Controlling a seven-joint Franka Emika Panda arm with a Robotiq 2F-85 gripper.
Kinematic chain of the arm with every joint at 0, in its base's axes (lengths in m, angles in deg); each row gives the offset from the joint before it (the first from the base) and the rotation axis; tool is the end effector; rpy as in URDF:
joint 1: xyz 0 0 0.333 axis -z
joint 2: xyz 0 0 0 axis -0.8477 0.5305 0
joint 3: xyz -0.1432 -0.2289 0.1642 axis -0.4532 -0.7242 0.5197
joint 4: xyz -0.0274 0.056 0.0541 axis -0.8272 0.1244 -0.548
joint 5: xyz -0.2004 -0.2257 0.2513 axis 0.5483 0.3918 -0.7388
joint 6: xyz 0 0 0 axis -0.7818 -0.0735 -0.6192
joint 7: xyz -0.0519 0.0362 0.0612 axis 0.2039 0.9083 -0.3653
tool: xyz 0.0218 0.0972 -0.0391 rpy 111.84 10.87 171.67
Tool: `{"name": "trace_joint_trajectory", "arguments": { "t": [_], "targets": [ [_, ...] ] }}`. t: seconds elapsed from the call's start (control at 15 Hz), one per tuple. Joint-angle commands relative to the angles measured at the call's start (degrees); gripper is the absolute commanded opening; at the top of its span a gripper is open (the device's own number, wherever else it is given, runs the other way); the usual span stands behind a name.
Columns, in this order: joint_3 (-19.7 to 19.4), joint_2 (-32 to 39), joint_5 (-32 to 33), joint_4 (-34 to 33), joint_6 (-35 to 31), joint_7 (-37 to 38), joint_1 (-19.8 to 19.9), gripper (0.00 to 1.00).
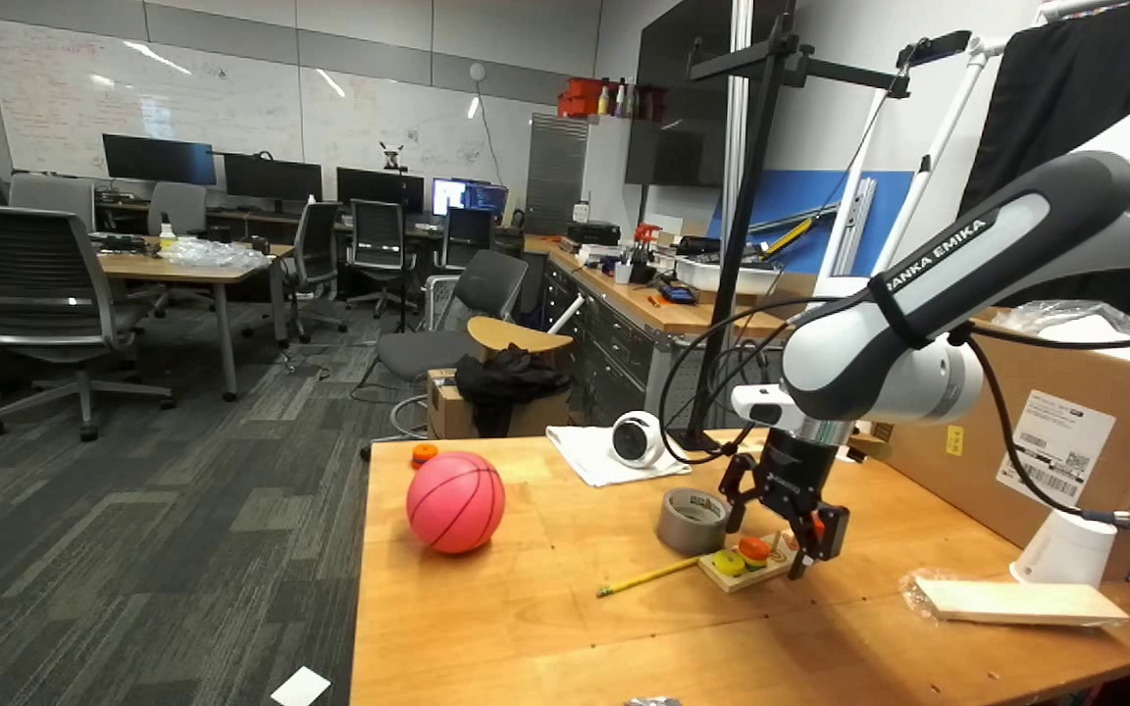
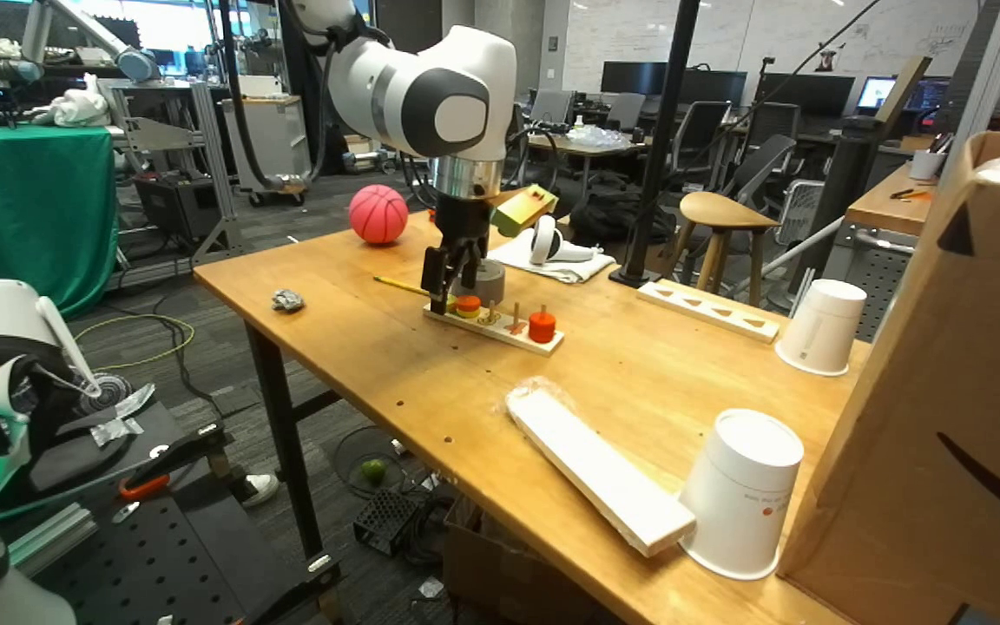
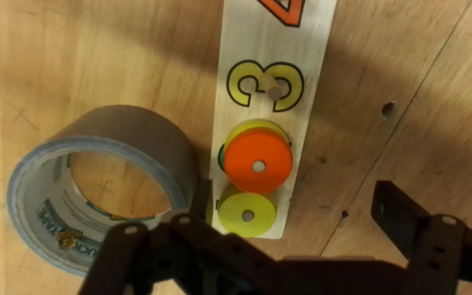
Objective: Move the right and middle blocks blocks to the first right position, respectively
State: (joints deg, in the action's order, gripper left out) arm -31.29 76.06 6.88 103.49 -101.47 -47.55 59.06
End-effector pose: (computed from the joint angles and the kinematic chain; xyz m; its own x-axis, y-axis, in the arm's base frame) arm 0.5460 0.0716 0.2394 -0.3451 0.9333 0.0990 0.9384 0.3449 0.0189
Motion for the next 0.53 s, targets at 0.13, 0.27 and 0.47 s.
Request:
{"name": "trace_joint_trajectory", "arguments": {
  "t": [0.13,0.27,0.47],
  "targets": [
    [0.11,1.92,3.36,-3.62,1.37,2.87,-1.52,1.0],
    [0.25,2.96,4.39,-5.1,1.87,3.39,-2.07,1.0],
    [0.33,4.81,6.2,-7.63,2.33,4.28,-3.24,1.0]
  ]
}}
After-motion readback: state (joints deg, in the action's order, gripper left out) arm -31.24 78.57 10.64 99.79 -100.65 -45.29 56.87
